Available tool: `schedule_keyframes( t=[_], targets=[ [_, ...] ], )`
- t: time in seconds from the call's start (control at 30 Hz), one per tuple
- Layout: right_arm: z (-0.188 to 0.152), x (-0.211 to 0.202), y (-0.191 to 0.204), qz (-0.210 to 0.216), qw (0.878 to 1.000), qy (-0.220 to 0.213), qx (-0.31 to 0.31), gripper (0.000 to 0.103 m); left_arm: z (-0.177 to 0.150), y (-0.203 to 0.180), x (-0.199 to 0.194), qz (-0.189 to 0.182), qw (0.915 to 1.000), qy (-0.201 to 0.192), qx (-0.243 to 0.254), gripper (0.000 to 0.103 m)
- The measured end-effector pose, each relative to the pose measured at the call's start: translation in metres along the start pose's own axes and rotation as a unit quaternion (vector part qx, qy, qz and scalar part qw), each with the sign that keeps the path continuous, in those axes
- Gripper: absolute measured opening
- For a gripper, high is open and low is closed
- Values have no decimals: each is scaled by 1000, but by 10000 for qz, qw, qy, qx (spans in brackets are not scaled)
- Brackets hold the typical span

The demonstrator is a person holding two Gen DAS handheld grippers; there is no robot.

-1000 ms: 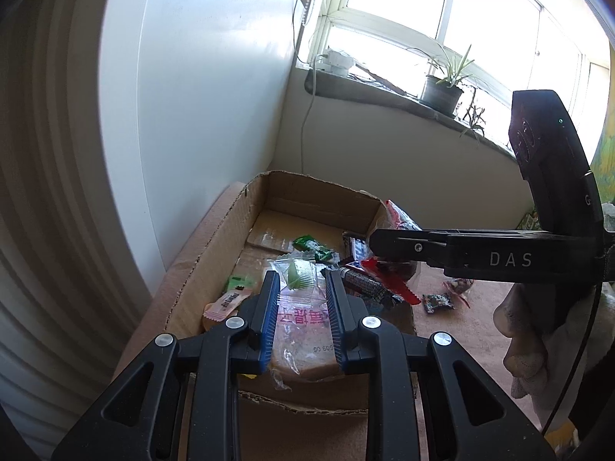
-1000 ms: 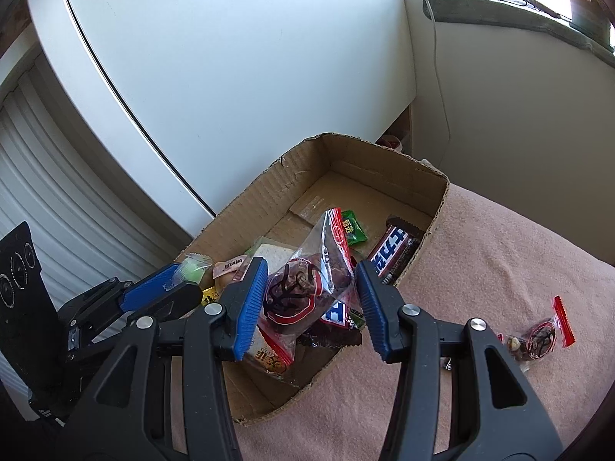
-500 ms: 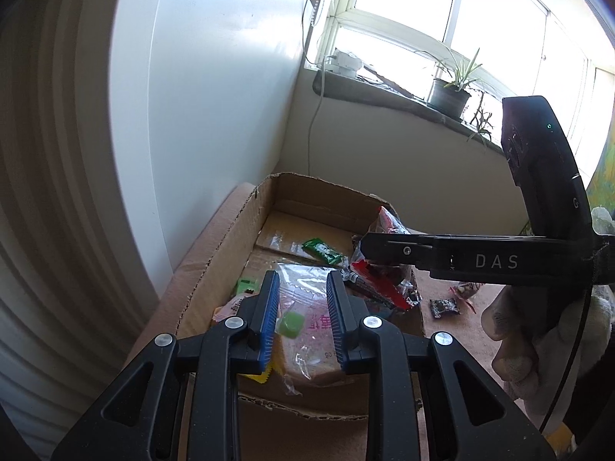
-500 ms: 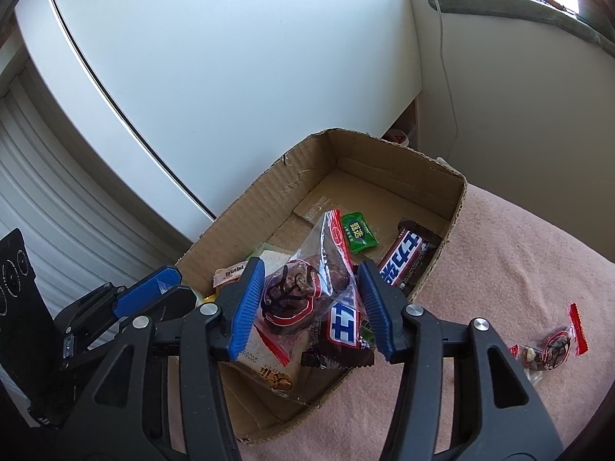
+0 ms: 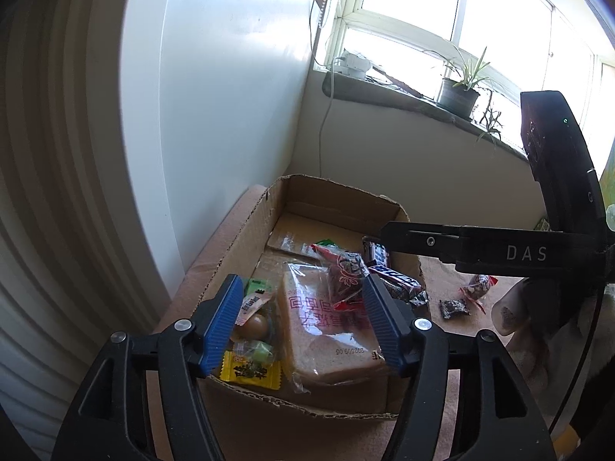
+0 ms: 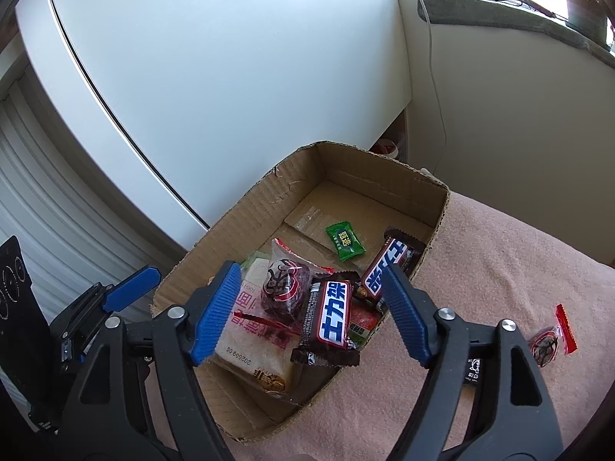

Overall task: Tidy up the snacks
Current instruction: 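Open both tools to release the items into the box and withdraw, then grasp the second pastry with the right tool while the left tool grasps the black candy packet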

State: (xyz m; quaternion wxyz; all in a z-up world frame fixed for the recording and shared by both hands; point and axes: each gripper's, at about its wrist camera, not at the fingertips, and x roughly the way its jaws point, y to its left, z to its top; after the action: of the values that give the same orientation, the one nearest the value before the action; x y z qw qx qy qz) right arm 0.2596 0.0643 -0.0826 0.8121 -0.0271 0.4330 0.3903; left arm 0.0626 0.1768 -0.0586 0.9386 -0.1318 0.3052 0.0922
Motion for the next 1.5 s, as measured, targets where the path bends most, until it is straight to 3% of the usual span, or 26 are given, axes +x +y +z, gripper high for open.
schedule_keyframes(
  t=[0.4, 0.87, 1.13, 1.5],
  targets=[
    [-3, -23, -14, -186, 9996, -201, 41, 85, 0, -15, -1, 288, 9993, -26, 245, 75],
    [-18, -68, -59, -439, 9977, -411, 304, 85, -1, -52, -1, 140, 9987, -65, 496, 75],
    [-32, -87, -96, -623, 9959, -468, 468, 85, -2, -79, 5, -85, 9981, 6, 611, 75],
    [-50, -94, -161, -709, 9933, -235, 881, 85, -17, -142, 19, -839, 9913, 262, 981, 75]
  ],
)
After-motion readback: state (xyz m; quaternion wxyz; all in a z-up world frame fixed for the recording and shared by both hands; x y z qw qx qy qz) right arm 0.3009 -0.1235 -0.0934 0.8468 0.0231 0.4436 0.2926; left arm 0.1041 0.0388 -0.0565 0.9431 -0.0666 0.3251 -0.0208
